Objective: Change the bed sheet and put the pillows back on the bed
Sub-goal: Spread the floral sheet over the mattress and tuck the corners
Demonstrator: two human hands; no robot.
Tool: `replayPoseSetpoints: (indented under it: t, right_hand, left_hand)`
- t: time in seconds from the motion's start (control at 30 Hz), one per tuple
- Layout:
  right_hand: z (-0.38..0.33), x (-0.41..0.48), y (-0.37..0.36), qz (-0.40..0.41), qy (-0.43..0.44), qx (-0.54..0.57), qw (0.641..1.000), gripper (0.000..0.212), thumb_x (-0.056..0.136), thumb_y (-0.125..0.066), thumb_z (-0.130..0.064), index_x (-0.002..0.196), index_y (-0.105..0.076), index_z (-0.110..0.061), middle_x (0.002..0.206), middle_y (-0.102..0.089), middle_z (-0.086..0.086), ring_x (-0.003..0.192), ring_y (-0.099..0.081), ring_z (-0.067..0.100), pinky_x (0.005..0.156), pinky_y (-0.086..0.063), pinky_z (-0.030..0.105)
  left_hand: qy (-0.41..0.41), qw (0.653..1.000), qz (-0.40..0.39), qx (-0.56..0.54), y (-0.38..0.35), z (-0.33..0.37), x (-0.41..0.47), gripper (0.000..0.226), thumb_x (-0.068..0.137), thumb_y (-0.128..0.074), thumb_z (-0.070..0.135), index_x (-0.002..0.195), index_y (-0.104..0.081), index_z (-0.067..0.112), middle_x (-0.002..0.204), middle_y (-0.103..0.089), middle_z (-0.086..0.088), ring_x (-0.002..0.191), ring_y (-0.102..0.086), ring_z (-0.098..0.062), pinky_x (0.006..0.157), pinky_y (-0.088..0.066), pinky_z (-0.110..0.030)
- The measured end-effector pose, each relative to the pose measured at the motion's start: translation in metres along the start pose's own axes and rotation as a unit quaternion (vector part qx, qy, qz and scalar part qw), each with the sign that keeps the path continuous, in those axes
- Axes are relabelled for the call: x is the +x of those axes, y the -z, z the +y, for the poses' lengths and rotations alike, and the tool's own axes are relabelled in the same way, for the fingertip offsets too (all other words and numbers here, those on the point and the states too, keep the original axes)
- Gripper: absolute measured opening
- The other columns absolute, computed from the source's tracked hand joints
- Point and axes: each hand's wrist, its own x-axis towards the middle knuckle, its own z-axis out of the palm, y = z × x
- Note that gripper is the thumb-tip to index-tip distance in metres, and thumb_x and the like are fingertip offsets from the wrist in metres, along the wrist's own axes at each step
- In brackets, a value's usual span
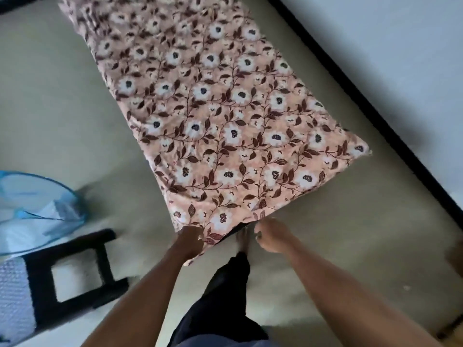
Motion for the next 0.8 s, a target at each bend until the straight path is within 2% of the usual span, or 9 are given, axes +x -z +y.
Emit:
replayPoseSetpoints:
  t: [0.1, 0.17, 0.3, 0.4, 0.47, 0.6, 0.67, 0.73, 0.8]
  right_hand:
    - [0.032, 0.038, -0.011, -0.016, 0.030, -0.087, 0.996, 0.037, 0.093, -0.057, -0.026, 0.128, -0.062, -0.016, 0.131, -0.063, 0.010, 0.121, -0.060, 0.030, 0.101, -0.048, 0.040]
    - [0.057, 0.064, -0.011, -0.002, 0.040, -0.122, 0.992, 0.037, 0.093, -0.059, -0.025, 0.129, -0.056, -0.015, 0.130, -0.061, 0.009, 0.122, -0.059, 0.030, 0.100, -0.045, 0.041]
    - [0.121, 0.132, -0.015, 0.025, 0.030, -0.168, 0.985, 0.069, 0.090, -0.068, -0.021, 0.152, -0.037, -0.015, 0.159, -0.034, 0.013, 0.144, -0.037, 0.032, 0.118, -0.034, 0.051]
    - [0.153, 0.173, -0.002, 0.050, 0.024, -0.171, 0.984, 0.090, 0.088, -0.072, -0.013, 0.161, -0.020, -0.021, 0.163, -0.024, 0.013, 0.144, -0.037, 0.033, 0.118, -0.037, 0.051]
    - [0.170, 0.197, 0.007, 0.086, 0.063, -0.157, 0.982, 0.088, 0.089, -0.069, -0.002, 0.161, -0.022, -0.023, 0.156, -0.031, 0.014, 0.123, -0.054, 0.029, 0.102, -0.053, 0.043]
    - [0.211, 0.220, 0.018, 0.098, 0.202, -0.160, 0.961, 0.057, 0.083, -0.072, 0.011, 0.134, -0.063, -0.011, 0.131, -0.061, 0.010, 0.096, -0.068, 0.026, 0.079, -0.061, 0.036]
    - [0.217, 0.209, 0.030, 0.080, 0.212, -0.112, 0.967, 0.029, 0.090, -0.067, 0.006, 0.116, -0.073, -0.007, 0.107, -0.070, 0.015, 0.085, -0.070, 0.032, 0.070, -0.060, 0.040]
    - [0.225, 0.196, 0.044, 0.025, 0.206, -0.120, 0.971, 0.015, 0.102, -0.055, -0.009, 0.101, -0.069, -0.014, 0.094, -0.067, 0.016, 0.076, -0.070, 0.031, 0.062, -0.057, 0.033]
    - [0.246, 0.190, 0.039, -0.050, 0.214, -0.158, 0.963, 0.027, 0.105, -0.050, -0.013, 0.082, -0.055, -0.026, 0.095, -0.064, 0.014, 0.069, -0.066, 0.028, 0.065, -0.057, 0.035]
  left_hand:
    - [0.037, 0.999, -0.028, 0.004, -0.040, 0.015, 0.049, 0.047, 0.092, -0.044, 0.046, 0.132, -0.060, 0.027, 0.138, -0.059, -0.006, 0.128, -0.055, -0.030, 0.104, -0.045, -0.040]
    - [0.045, 0.998, -0.043, 0.018, -0.066, 0.025, 0.084, 0.065, 0.093, -0.057, 0.046, 0.152, -0.036, 0.027, 0.151, -0.044, -0.009, 0.139, -0.042, -0.033, 0.110, -0.039, -0.044]
    - [0.053, 0.997, -0.032, 0.045, -0.122, 0.046, 0.161, 0.101, 0.085, -0.070, 0.052, 0.158, -0.007, 0.022, 0.160, -0.023, -0.014, 0.149, -0.021, -0.040, 0.117, -0.027, -0.054]
    - [0.084, 0.994, 0.051, 0.056, -0.137, 0.049, 0.198, 0.073, 0.082, -0.076, 0.041, 0.145, -0.044, 0.022, 0.148, -0.041, -0.019, 0.133, -0.043, -0.046, 0.103, -0.042, -0.055]
    - [0.035, 0.995, 0.070, 0.068, -0.144, 0.045, 0.213, 0.051, 0.071, -0.082, 0.041, 0.115, -0.068, 0.018, 0.115, -0.067, -0.014, 0.103, -0.065, -0.040, 0.082, -0.056, -0.050]
    - [0.019, 0.997, 0.076, 0.029, -0.158, 0.025, 0.215, 0.030, 0.070, -0.074, 0.043, 0.093, -0.072, 0.023, 0.088, -0.069, -0.013, 0.083, -0.071, -0.038, 0.070, -0.059, -0.046]
    - [0.042, 0.998, -0.014, 0.039, -0.126, 0.054, 0.191, 0.035, 0.087, -0.065, 0.024, 0.119, -0.065, 0.038, 0.107, -0.069, -0.016, 0.103, -0.069, -0.039, 0.084, -0.058, -0.044]
    - [0.077, 0.979, -0.112, 0.151, -0.120, 0.076, 0.172, 0.064, 0.096, -0.051, 0.013, 0.156, -0.030, 0.022, 0.133, -0.062, -0.012, 0.124, -0.060, -0.032, 0.098, -0.049, -0.038]
    - [0.113, 0.966, -0.129, 0.194, -0.109, 0.101, 0.160, 0.058, 0.096, -0.046, 0.015, 0.152, -0.040, 0.027, 0.133, -0.064, -0.006, 0.124, -0.061, -0.027, 0.099, -0.048, -0.035]
